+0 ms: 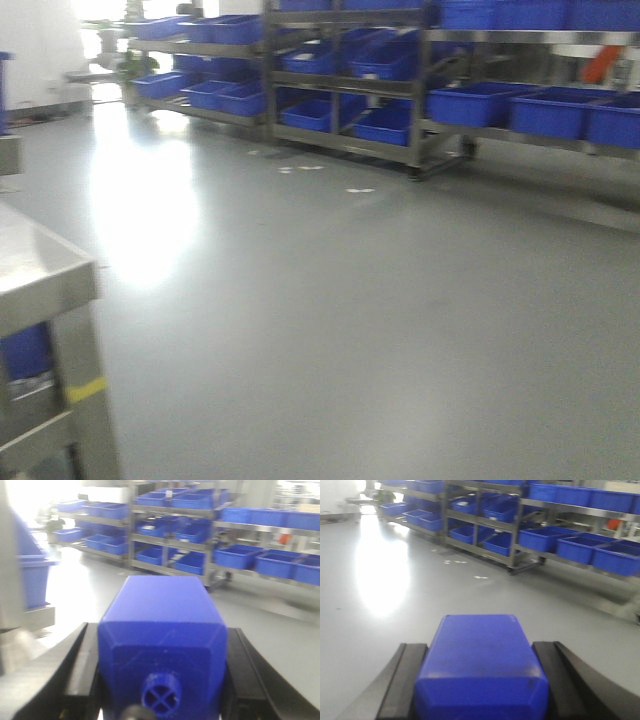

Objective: Pick and sort blue part to right shelf
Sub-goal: 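Drive the base away from the table holding both parts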

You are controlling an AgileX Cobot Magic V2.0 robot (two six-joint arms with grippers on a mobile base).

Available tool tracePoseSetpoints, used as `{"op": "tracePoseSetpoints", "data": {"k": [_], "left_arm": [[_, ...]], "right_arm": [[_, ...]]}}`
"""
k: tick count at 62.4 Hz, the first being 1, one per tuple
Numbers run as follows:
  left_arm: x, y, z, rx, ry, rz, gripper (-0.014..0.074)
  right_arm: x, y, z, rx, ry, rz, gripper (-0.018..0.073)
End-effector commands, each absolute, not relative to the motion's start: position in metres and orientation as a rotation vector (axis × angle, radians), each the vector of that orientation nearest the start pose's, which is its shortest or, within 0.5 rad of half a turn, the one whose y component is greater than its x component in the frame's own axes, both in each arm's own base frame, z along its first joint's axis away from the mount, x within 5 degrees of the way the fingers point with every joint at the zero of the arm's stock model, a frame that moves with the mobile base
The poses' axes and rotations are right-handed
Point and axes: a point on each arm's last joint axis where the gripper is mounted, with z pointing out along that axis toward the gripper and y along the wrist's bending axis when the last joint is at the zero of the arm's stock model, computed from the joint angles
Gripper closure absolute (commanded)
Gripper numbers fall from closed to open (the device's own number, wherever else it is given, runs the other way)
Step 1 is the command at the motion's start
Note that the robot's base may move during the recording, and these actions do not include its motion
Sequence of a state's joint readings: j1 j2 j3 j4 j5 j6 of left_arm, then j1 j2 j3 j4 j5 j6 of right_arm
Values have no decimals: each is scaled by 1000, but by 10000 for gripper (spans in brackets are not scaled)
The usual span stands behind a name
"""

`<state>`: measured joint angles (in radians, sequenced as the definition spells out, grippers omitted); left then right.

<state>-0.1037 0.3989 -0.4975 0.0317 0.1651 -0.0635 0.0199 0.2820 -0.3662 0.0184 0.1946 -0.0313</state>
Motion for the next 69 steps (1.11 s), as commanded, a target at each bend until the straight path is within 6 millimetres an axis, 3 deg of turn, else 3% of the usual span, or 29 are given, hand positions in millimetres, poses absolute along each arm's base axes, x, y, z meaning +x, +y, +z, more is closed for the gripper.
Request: {"op": "tracePoseSetpoints", "data": {"k": [1,69], "left_arm": [[86,-9,356,51,1428,-106,265],[86,-9,356,51,1428,-106,265]], "right_arm": [[72,1,319,-27,1474,1,115],[72,1,319,-27,1474,1,115]]}}
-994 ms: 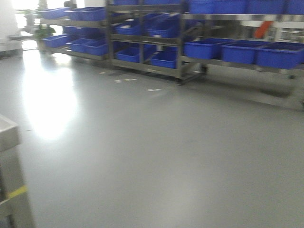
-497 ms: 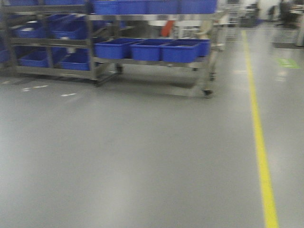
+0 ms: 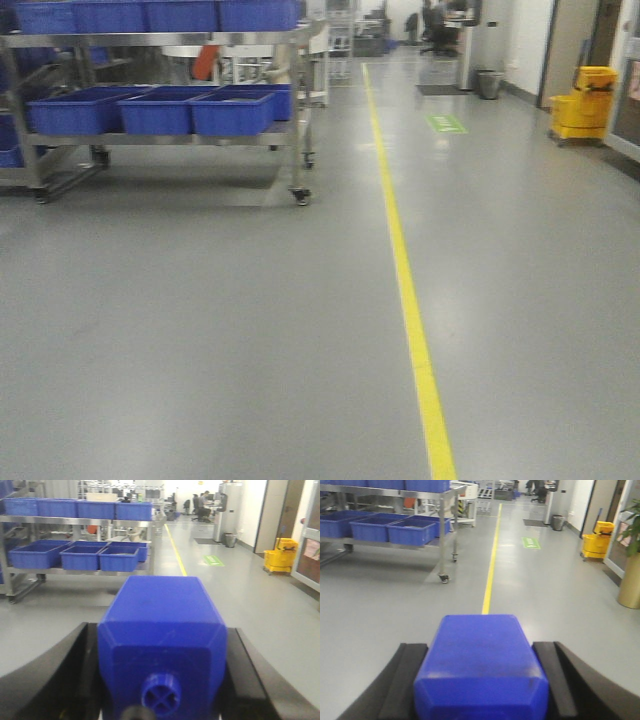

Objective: Pick and sort blue part to right shelf
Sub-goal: 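Drive the base away from the table holding both parts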

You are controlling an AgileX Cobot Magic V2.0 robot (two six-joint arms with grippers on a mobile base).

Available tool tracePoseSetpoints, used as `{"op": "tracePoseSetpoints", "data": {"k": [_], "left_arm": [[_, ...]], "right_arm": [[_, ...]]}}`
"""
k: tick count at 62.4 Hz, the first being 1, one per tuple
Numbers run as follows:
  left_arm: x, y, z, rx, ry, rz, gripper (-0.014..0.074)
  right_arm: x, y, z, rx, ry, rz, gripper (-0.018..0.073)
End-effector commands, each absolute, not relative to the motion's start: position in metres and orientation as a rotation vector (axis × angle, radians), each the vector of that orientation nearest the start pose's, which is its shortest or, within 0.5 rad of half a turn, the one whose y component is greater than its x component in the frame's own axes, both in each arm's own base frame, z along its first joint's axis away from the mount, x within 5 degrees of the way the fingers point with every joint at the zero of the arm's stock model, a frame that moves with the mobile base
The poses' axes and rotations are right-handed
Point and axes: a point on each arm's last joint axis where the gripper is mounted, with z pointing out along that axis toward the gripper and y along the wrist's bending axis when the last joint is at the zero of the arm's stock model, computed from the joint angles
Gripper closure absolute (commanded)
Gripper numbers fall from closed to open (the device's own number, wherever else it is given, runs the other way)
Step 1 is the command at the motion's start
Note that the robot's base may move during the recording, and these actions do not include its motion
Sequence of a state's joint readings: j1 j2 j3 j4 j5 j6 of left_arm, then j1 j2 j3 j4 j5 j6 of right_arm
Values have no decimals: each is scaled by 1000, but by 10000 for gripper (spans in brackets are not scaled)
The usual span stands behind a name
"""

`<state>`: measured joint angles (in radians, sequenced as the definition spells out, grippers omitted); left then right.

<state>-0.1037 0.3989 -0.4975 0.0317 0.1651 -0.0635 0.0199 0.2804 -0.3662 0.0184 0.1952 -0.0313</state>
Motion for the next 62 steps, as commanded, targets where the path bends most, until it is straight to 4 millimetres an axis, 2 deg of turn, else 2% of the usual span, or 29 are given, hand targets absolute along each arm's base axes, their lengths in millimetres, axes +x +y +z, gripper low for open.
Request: {"op": "tracePoseSetpoints", "data": {"k": [1,62], "left_arm": [[86,-9,356,51,1428,-106,265],[86,-9,356,51,1428,-106,265]], "right_arm": [[72,1,319,-27,1474,1,115],[72,1,319,-27,1474,1,115]]}}
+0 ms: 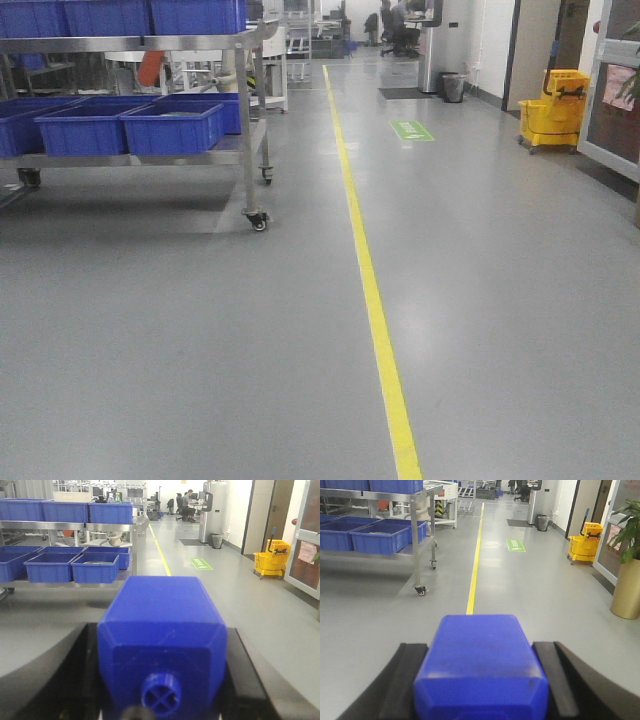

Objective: Pick and sort blue part to right shelf
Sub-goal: 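Drive the base away from the table holding both parts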

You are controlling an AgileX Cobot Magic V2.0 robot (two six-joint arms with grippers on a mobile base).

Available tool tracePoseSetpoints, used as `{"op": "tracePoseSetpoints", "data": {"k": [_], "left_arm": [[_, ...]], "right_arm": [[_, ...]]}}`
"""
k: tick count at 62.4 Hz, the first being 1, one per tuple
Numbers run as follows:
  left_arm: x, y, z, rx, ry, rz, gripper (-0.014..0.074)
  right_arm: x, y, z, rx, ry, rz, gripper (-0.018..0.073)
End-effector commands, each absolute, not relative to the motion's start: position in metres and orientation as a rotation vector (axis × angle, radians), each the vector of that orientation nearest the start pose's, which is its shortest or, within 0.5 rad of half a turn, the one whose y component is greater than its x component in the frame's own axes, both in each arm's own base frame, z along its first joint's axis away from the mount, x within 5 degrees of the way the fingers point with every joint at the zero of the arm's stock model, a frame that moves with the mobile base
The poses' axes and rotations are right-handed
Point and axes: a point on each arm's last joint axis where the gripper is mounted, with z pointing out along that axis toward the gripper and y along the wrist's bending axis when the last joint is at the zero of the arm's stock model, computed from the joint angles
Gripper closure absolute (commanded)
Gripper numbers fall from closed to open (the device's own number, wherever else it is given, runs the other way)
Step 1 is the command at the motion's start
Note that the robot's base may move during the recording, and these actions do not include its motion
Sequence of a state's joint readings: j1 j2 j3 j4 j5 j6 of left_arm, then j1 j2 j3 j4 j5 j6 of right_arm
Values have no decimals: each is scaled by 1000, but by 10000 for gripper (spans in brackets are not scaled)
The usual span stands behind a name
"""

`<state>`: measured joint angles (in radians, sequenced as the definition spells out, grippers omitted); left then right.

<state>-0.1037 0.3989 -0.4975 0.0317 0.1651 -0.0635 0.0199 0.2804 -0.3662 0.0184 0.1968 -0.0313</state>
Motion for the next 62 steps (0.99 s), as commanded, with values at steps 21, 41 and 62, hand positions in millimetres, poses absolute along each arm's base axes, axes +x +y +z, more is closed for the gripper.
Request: {"op": "tracePoseSetpoints", "data": {"k": [21,41,62], "left_arm": [[86,-9,356,51,1428,-106,265],[86,-9,356,52,1428,-108,265],[86,-9,356,52,1428,-108,265]], "right_arm": [[72,1,319,-27,1474,1,115],[72,1,319,-27,1474,1,115],[72,1,319,-27,1474,1,115]]}}
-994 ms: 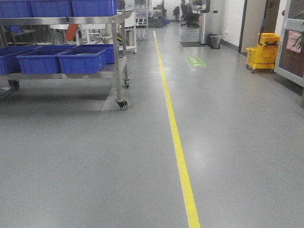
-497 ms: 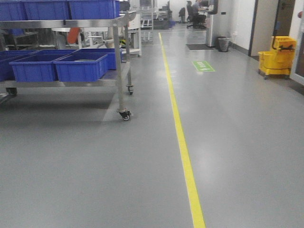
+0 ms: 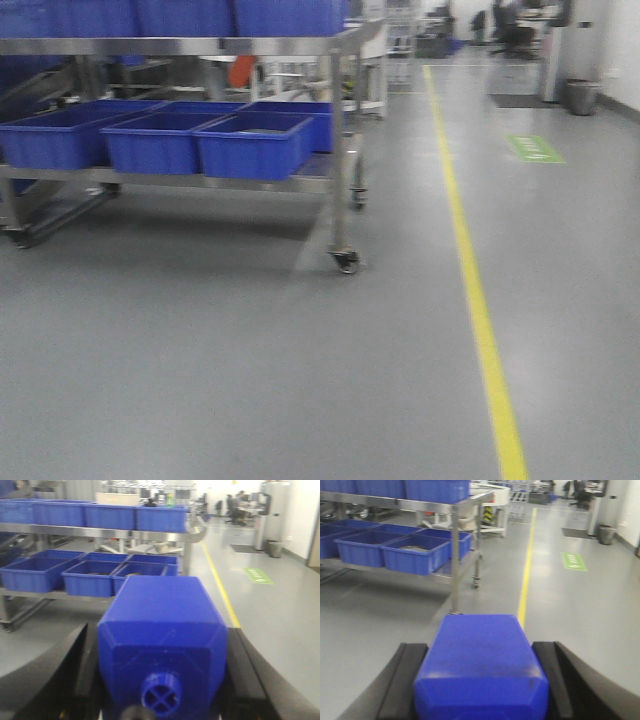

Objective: Pick and sort blue part to right shelf
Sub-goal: 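Drive the base away from the table holding both parts, then drive the base up to the shelf of blue bins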

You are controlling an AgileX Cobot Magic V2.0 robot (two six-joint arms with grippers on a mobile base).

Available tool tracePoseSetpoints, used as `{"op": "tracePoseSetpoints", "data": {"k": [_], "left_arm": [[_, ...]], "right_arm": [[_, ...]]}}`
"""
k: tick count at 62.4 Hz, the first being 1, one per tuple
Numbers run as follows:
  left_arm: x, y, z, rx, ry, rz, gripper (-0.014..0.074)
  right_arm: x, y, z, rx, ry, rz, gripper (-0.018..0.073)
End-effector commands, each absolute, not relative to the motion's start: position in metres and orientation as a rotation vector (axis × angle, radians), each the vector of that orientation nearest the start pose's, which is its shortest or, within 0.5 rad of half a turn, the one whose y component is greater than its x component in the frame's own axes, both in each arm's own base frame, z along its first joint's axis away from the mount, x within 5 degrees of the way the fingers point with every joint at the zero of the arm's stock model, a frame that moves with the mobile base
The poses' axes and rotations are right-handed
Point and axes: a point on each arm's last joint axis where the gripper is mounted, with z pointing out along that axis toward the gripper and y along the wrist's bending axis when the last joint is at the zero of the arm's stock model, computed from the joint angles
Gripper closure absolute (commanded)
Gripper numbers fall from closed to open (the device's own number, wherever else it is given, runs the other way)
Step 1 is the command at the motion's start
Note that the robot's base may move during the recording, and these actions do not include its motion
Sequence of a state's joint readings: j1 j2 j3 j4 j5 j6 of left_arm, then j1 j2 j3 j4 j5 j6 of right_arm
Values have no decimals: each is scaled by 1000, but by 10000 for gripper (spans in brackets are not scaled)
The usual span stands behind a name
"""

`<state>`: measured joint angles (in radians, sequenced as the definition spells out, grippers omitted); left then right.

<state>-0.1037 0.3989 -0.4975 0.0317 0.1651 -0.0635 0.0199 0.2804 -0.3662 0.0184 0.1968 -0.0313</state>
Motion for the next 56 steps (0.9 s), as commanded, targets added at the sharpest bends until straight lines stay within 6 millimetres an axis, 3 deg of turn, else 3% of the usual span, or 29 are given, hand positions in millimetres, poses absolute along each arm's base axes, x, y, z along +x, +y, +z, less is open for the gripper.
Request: {"op": "tracePoseSetpoints", "data": {"k": [1,56], "left_arm": [[86,-9,356,52,1428,-108,265],[86,-9,356,52,1428,-108,265]], "right_arm": [[72,1,319,-27,1474,1,115],[72,1,319,-27,1474,1,115]]}}
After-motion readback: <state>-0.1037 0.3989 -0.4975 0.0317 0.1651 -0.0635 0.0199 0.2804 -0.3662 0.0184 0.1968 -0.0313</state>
